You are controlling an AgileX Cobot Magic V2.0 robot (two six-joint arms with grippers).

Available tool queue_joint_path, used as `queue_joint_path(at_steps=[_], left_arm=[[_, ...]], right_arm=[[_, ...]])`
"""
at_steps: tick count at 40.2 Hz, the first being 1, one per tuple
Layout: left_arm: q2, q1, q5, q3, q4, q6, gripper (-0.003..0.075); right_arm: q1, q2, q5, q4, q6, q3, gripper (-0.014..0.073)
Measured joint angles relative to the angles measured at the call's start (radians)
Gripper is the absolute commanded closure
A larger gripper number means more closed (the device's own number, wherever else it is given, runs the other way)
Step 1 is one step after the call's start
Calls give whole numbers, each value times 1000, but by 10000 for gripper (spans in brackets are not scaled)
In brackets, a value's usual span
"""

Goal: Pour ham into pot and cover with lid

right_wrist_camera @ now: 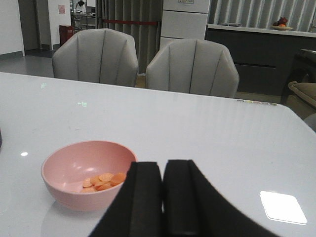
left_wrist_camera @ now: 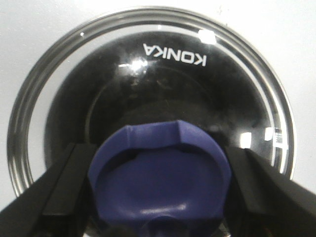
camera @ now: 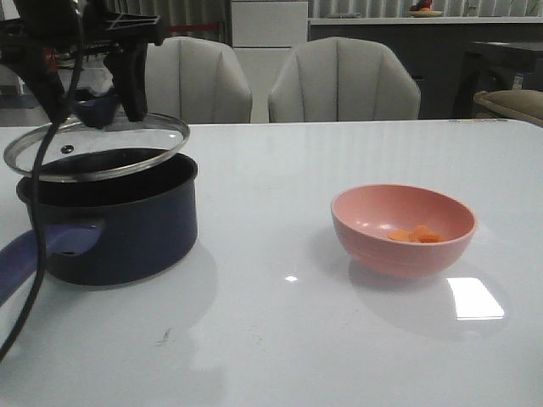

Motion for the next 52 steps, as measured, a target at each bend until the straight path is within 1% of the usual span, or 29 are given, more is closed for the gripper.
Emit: queue_joint_path(at_steps=[4,8,18,21,27,34,39,52], left_arm=[[-18,28,15,0,2,3,372],[-42,70,44,0,15,42,372],[-126,233,71,24,19,169,372],[-151,299,58,61,19,192,372],[-172,435,4,175,-44,273,372],[-172,547,-99,329,-85,301,372],[-159,568,-166,388,-94,348,372],[-61,568,-244,403,-191,424,364]], right_arm=[[0,0,0,0,0,0,444],[0,0,0,0,0,0,444],[0,0,0,0,0,0,444],[0,0,0,0,0,0,444],[0,0,0,0,0,0,444],[0,0,0,0,0,0,444],[0,0,0,0,0,0,444],[0,0,0,0,0,0,444]])
